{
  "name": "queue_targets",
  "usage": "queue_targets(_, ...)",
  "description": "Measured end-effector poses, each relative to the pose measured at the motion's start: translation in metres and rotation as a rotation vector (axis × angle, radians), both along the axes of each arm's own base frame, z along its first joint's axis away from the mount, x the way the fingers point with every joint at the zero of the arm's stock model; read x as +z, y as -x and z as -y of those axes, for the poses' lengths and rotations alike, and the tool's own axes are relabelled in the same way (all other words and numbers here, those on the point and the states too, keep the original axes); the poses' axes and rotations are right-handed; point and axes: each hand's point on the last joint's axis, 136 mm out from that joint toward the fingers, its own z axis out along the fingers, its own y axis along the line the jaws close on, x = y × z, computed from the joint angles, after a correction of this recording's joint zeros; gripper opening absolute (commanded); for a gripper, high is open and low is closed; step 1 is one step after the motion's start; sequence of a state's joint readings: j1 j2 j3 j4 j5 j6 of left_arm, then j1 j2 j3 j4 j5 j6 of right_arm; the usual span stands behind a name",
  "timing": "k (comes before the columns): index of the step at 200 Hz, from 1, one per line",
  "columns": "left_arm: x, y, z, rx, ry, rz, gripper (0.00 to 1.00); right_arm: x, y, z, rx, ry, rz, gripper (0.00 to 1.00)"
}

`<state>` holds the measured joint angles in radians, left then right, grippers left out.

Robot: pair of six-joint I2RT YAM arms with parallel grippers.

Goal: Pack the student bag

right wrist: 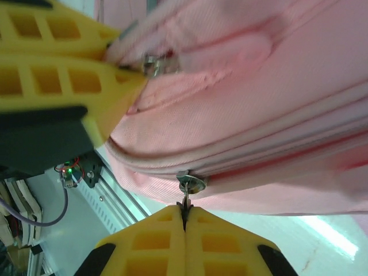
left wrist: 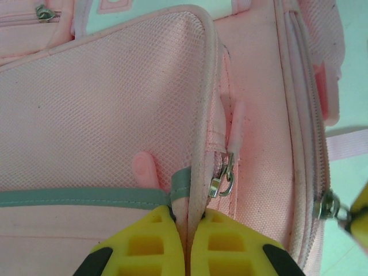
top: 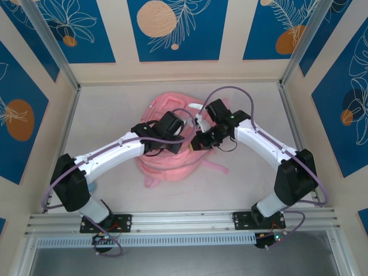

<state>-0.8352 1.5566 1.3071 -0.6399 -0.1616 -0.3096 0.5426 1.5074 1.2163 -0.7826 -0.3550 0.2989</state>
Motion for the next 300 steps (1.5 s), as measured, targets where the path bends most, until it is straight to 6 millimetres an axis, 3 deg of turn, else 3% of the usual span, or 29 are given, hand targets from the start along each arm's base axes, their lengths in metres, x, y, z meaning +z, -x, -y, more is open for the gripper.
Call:
queue_targets(35,0.014,-0.003,0.01,0.001,0.087,-0.032,0.51,0.01,-0.001,0.017,-0.097,-0.025,0.07,0.0)
queue_targets(67,0.019,-0.002,0.006,-0.061,0.076,-0.023,0.63,0.03,-0.018,0.041,-0.218,-0.054,0.114,0.0)
queue_targets(95,0.023,0.009,0.009,-0.17,0.072,-0.027,0.64,0.028,-0.033,0.06,-0.292,-0.044,0.106,0.0)
queue_targets(121,0.022,0.014,0.012,-0.249,0.057,-0.02,0.64,0.02,-0.038,0.065,-0.312,-0.026,0.086,0.0)
queue_targets(153,0.019,0.017,0.011,-0.28,0.039,-0.027,0.62,0.018,-0.037,0.063,-0.314,-0.035,0.073,0.33)
queue_targets(189,0.006,0.019,0.01,-0.301,0.012,-0.05,0.61,-0.002,-0.03,0.064,-0.342,-0.026,0.011,0.54)
queue_targets(214,-0.01,0.021,0.007,-0.31,-0.039,-0.072,0.61,-0.012,-0.027,0.065,-0.369,-0.022,-0.024,0.63)
queue_targets(243,-0.033,0.028,0.003,-0.332,-0.109,-0.106,0.6,-0.017,-0.027,0.065,-0.392,-0.024,-0.035,0.69)
queue_targets(300,-0.066,0.029,0.0,-0.352,-0.21,-0.156,0.64,-0.019,-0.03,0.069,-0.428,-0.017,-0.03,0.71)
